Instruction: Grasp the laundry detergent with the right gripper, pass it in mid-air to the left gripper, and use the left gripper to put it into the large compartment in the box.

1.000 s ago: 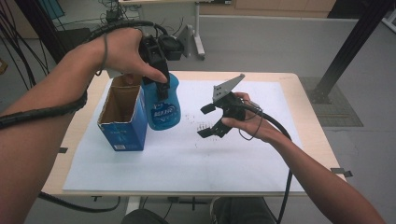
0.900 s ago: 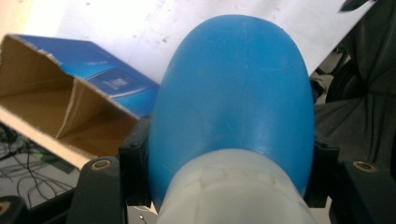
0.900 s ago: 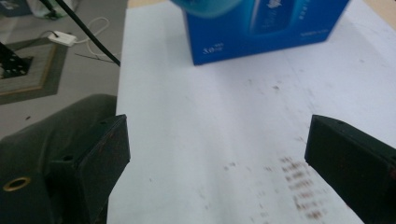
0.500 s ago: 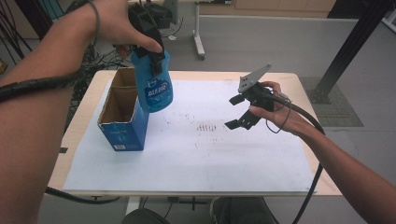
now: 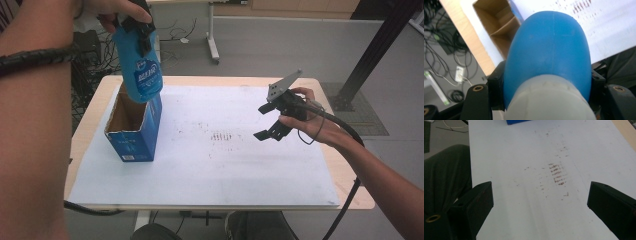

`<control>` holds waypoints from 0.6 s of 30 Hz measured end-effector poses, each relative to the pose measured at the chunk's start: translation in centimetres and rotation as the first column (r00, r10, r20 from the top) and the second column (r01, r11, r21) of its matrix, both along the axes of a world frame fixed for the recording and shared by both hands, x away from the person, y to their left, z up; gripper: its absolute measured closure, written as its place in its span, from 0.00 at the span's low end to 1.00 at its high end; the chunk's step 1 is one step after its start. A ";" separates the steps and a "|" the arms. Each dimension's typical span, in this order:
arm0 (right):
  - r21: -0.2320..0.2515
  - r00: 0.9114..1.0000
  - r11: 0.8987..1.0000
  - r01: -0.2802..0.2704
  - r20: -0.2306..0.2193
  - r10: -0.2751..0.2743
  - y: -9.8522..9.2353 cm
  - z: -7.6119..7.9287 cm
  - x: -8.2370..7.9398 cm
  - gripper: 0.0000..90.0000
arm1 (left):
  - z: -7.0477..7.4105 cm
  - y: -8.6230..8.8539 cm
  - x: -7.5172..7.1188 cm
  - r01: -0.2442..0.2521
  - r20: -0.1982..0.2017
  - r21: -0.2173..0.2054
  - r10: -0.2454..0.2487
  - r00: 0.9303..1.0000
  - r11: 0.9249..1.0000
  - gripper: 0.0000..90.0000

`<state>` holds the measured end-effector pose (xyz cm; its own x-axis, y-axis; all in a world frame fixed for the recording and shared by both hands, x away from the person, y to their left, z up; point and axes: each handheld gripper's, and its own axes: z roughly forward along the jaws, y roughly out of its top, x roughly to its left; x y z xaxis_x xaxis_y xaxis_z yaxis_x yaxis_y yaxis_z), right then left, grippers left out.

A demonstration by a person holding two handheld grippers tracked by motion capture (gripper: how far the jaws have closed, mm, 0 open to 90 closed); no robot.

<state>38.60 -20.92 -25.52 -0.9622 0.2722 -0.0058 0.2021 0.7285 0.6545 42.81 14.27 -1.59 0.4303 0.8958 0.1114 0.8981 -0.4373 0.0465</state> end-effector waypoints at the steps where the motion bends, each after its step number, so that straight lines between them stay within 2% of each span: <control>1: -0.003 1.000 1.000 0.000 0.000 0.000 0.0 0.0 0.0 0.07 | 0.1 0.3 0.1 -0.012 0.000 0.000 0.012 1.000 1.000 0.42; 5: -0.002 1.000 1.000 0.001 0.004 -0.001 -0.2 0.2 -0.1 0.07 | 0.5 1.7 0.3 -0.099 0.019 -0.005 0.099 0.995 0.995 0.42; 7: -0.002 1.000 1.000 0.006 0.003 -0.006 -0.3 0.2 -0.1 0.07 | 0.6 2.3 0.4 -0.156 0.028 -0.011 0.156 0.987 0.988 0.42; 10: -0.004 1.000 1.000 0.006 0.002 -0.006 -0.4 0.2 -0.1 0.07 | 0.8 3.3 0.7 -0.234 0.042 -0.020 0.234 0.971 0.972 0.42; 13: -0.003 1.000 1.000 0.010 0.003 -0.010 -0.4 0.1 -0.1 0.07 | 0.9 4.1 0.9 -0.304 0.058 -0.029 0.305 0.950 0.952 0.42; 15: -0.004 1.000 1.000 0.010 0.004 -0.010 -0.4 0.1 -0.1 0.07 | 0.9 4.6 0.9 -0.343 0.056 -0.035 0.345 0.937 0.939 0.42; 18: -0.007 1.000 1.000 0.012 0.000 -0.012 -0.4 0.0 0.0 0.08 | 0.9 5.3 1.0 -0.383 0.066 -0.046 0.385 0.920 0.923 0.42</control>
<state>38.58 -21.36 -25.50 -0.9589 0.2837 -0.0079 0.2109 0.7309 0.6491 43.81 19.61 -0.72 0.0442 0.9942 0.0979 0.9904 -0.0564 0.1259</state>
